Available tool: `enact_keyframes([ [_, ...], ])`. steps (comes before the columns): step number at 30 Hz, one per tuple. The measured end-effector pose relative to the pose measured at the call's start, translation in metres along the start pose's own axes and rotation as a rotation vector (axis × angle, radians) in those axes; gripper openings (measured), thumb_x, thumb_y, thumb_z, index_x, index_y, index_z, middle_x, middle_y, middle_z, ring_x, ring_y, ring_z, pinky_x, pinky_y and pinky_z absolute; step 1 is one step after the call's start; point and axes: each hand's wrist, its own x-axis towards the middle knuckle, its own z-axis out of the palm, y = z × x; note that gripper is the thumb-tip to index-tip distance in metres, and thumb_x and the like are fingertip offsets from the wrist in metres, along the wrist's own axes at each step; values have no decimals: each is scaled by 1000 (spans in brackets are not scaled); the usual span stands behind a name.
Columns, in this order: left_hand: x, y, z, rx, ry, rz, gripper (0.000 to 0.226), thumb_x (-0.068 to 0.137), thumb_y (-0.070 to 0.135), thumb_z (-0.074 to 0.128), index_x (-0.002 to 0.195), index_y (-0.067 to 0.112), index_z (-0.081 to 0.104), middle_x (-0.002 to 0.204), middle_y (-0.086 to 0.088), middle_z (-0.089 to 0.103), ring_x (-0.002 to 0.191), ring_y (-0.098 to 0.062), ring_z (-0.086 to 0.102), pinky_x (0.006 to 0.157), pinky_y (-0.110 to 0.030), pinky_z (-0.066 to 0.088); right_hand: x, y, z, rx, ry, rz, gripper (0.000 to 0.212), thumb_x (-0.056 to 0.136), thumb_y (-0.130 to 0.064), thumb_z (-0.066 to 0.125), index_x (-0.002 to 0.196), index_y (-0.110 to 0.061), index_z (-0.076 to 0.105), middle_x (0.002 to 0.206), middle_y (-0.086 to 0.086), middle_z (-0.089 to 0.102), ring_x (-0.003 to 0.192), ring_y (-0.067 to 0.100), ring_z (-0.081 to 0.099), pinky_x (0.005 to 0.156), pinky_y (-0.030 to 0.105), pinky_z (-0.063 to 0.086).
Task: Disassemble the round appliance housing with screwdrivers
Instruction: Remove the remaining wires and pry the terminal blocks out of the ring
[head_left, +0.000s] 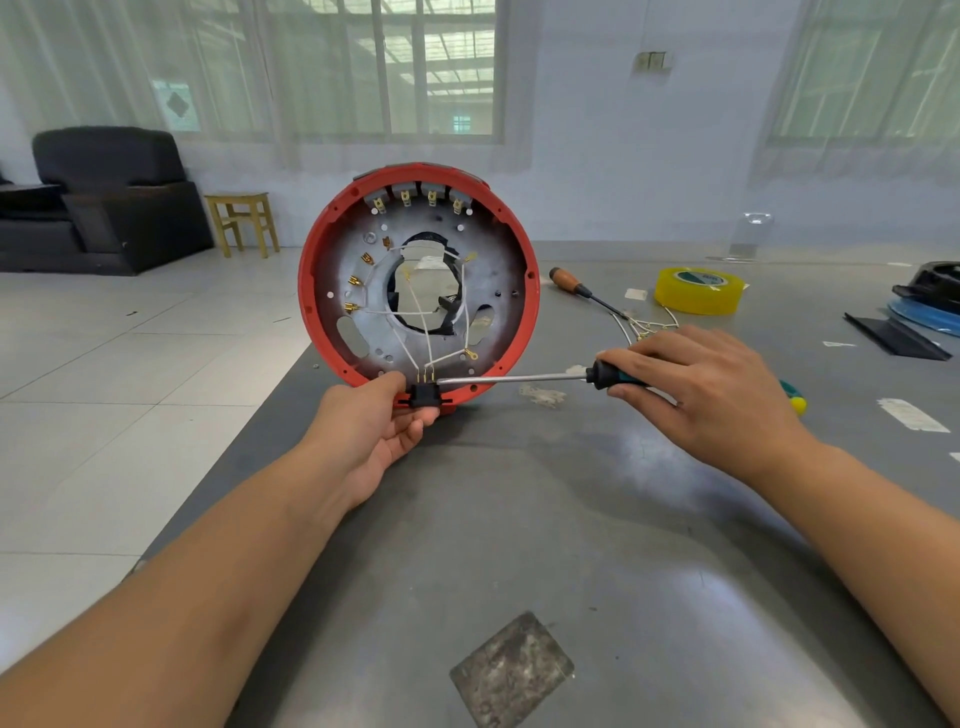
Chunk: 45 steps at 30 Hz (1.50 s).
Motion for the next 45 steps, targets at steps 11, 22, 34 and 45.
enact_keyframes([
  [11,1,6,-6,19,-89,-89,11,102,5,55,109,-2,61,85,-23,79,63,-22,78,46,-24,57,3,3,-3,24,-59,-12,34,100,-38,56,126,-21,69,104,2,70,87,32,64,71,40,54],
  [22,0,11,-10,10,-128,-176,17,102,-1,52,118,-2,58,93,-29,78,68,-28,80,47,-25,59,2,6,-4,55,-63,-37,30,101,-39,54,125,-25,67,101,0,67,86,31,64,68,41,54],
  [34,3,7,-7,24,-55,-147,26,103,0,50,128,-5,55,95,-29,71,48,-18,70,42,-20,53,3,-4,-6,55,-101,9,31,101,-41,53,121,-24,69,97,-1,67,84,30,62,68,37,51],
  [45,3,7,-5,-86,-25,-114,15,102,-2,48,115,-2,56,93,-26,69,50,-20,72,41,-20,53,0,-20,0,64,-64,54,32,98,-40,57,119,-22,72,94,0,70,82,30,65,63,35,50],
])
